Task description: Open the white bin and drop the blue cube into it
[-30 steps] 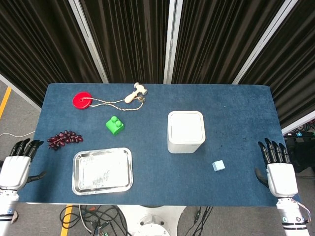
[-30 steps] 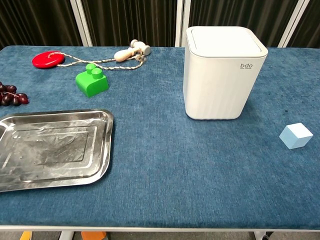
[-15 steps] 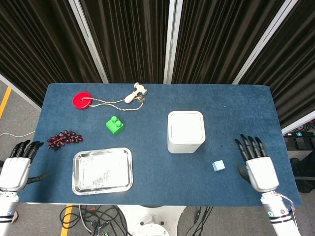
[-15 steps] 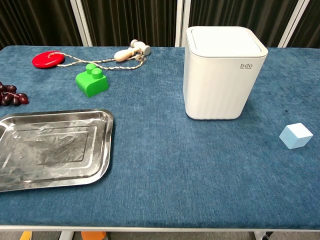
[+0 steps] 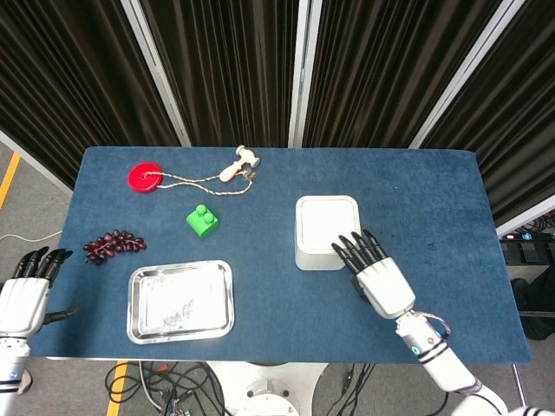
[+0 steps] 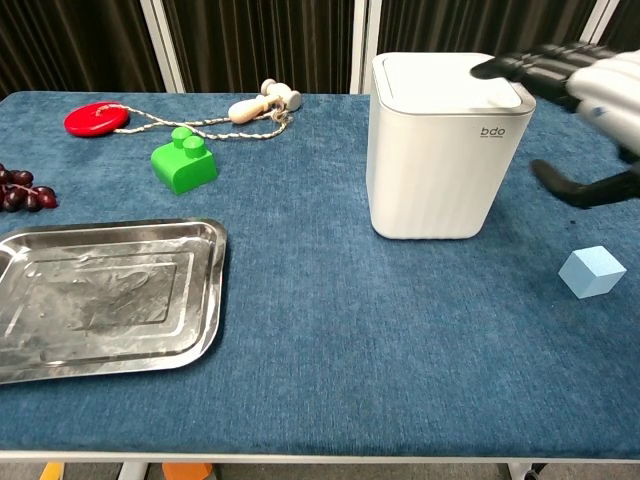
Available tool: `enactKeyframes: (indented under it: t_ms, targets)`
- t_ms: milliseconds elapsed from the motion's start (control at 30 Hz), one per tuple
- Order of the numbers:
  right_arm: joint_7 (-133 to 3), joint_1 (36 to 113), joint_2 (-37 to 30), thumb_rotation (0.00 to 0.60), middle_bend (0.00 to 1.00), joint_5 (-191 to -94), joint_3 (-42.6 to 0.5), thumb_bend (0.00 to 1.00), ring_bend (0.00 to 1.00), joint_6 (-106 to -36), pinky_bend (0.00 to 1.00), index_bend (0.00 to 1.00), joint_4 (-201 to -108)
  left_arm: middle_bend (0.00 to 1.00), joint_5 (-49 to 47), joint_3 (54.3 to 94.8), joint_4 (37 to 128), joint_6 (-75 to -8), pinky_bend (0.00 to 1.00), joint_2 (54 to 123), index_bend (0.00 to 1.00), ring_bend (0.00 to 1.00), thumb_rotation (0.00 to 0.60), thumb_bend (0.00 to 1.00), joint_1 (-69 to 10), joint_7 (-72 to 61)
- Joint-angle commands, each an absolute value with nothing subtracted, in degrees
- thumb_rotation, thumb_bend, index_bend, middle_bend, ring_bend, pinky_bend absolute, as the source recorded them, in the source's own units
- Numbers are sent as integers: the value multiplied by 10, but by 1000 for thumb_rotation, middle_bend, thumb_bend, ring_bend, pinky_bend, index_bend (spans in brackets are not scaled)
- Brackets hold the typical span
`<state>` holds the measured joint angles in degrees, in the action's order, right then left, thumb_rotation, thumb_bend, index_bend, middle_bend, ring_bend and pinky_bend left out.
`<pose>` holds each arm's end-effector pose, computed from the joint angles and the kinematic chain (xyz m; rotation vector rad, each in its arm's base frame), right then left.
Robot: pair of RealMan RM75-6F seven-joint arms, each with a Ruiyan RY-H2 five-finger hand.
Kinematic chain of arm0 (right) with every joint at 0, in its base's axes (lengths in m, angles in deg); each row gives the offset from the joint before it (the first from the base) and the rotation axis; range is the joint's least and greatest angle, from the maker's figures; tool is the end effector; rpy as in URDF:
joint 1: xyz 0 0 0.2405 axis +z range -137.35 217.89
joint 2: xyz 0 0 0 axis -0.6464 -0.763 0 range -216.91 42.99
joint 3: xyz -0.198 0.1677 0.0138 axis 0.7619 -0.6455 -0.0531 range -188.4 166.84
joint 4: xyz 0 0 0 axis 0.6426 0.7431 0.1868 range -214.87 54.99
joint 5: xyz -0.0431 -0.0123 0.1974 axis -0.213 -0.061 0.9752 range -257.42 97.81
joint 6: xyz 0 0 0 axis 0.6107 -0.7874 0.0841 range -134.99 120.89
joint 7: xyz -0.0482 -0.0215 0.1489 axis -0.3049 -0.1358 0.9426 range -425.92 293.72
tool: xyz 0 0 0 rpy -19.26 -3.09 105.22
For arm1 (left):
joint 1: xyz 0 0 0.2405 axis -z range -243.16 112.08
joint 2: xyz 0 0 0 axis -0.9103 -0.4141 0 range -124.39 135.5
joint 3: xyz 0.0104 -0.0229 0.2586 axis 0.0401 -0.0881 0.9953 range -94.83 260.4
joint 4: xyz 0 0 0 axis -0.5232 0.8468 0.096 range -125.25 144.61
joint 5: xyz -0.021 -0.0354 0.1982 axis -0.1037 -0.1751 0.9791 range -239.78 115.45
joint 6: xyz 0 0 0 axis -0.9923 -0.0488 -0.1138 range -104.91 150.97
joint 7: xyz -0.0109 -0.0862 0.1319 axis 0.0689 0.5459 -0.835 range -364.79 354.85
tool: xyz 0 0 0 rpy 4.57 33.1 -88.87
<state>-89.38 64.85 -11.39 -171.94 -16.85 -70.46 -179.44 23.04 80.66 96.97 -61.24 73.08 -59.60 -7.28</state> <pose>-0.1715 -0.2640 0.0486 1.9721 -0.6297 0.9825 -0.3237 0.1991 0.1535 -1.4154 -0.8637 -0.8455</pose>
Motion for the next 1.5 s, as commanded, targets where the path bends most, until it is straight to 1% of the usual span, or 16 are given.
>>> enactKeyframes:
  t_ms: [33, 133, 333, 900, 967, 1033, 1167, 1233, 1333, 1400, 1500]
  targets:
    - [-886, 660, -102, 600, 112, -1712, -171, 446, 0, -694, 0, 0, -1784, 138, 229, 807, 967, -613, 114, 731, 149, 72, 600, 41, -597, -70]
    - [-883, 665, -95, 600, 130, -1709, -168, 448, 0, -693, 0, 0, -1778, 138, 228, 807, 965, -613, 114, 731, 149, 73, 600, 41, -598, -68]
    - [-875, 668, -93, 600, 202, -1704, -157, 449, 0, -692, 0, 0, -1774, 138, 229, 807, 962, -612, 114, 731, 149, 73, 600, 42, -598, -65]
    - [-853, 681, -101, 600, 296, -1694, -147, 463, 0, -691, 0, 0, -1770, 138, 229, 807, 961, -607, 114, 734, 149, 73, 600, 41, -595, -70]
    - [-850, 681, -101, 600, 281, -1701, -148, 462, 0, -702, 0, 0, -1772, 138, 229, 807, 961, -608, 114, 734, 149, 73, 600, 42, -596, -70]
    - [-842, 677, -99, 600, 236, -1720, -153, 462, 0, -731, 0, 0, -1771, 138, 231, 807, 962, -610, 114, 733, 149, 73, 600, 42, -596, -70]
    - [-820, 663, -100, 600, 115, -1771, -162, 454, 0, -811, 0, 0, -1765, 138, 231, 807, 962, -610, 114, 733, 149, 73, 600, 42, -596, -68]
    - [-812, 651, -111, 600, 77, -1793, -159, 447, 0, -846, 0, 0, -1766, 138, 231, 807, 962, -610, 114, 733, 149, 73, 600, 41, -596, -69]
    - [-805, 625, -136, 600, 60, -1810, -137, 434, 0, -879, 0, 0, -1774, 138, 231, 807, 963, -610, 114, 734, 149, 73, 600, 42, -596, -69]
    - [-798, 602, -156, 600, 60, -1814, -112, 424, 0, -891, 0, 0, -1772, 138, 232, 807, 963, -611, 114, 734, 149, 73, 600, 41, -597, -69]
    - [-788, 571, -184, 600, 61, -1793, -82, 389, 0, -890, 0, 0, -1764, 138, 232, 808, 963, -609, 114, 735, 149, 73, 600, 41, -596, -70]
